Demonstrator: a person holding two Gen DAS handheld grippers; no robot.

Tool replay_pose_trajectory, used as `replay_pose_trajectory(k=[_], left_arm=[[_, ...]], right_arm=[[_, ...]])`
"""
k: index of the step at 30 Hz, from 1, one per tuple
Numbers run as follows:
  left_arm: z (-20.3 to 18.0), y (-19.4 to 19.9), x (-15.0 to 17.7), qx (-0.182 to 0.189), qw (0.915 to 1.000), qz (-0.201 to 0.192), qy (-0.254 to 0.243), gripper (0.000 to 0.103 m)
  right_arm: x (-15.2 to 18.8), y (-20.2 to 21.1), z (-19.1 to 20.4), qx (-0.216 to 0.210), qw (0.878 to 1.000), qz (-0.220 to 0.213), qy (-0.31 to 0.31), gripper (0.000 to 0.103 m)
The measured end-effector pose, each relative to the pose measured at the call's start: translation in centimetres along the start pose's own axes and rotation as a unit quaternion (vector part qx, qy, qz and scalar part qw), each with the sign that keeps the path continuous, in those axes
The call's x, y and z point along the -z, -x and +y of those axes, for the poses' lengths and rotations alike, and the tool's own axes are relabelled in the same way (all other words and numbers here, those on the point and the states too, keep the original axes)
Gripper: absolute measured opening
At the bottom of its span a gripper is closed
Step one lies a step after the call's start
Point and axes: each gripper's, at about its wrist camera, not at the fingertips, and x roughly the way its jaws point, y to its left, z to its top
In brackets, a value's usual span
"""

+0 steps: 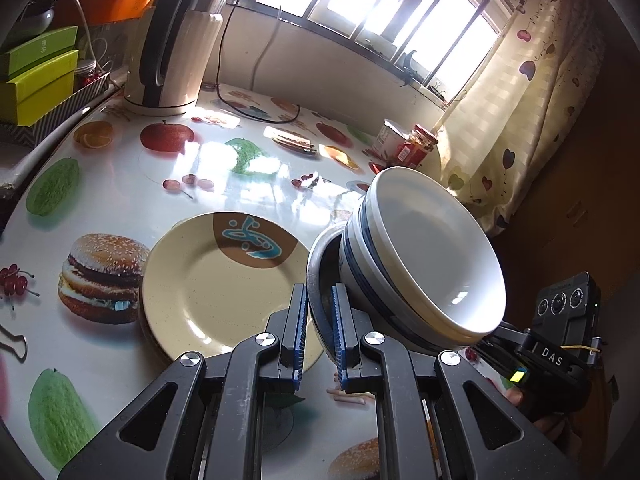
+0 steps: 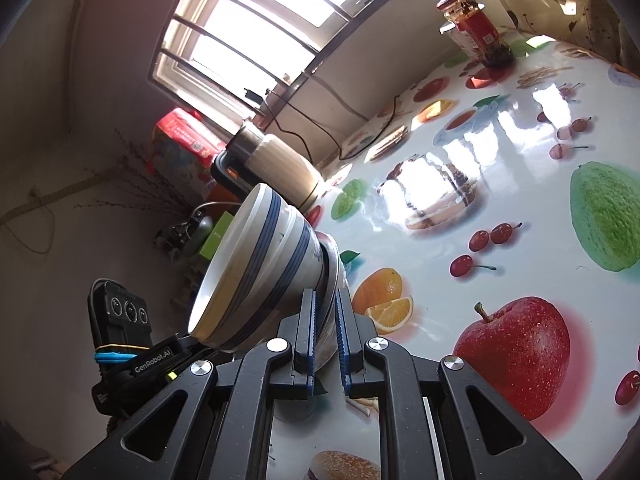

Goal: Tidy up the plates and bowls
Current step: 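Carry the bowl stack with both grippers over the cream plate stack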

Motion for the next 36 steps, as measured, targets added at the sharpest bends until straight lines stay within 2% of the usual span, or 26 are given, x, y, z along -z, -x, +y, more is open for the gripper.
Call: replay_pose_trajectory(k=[36], left_arm=[[6.2, 0.9, -1.4, -0.042, 0.9983, -0.015, 0.037, 0.011]], right_arm=[[-0.5, -7.7, 2.6, -0.020, 0.998, 0.054, 0.023, 0.011]])
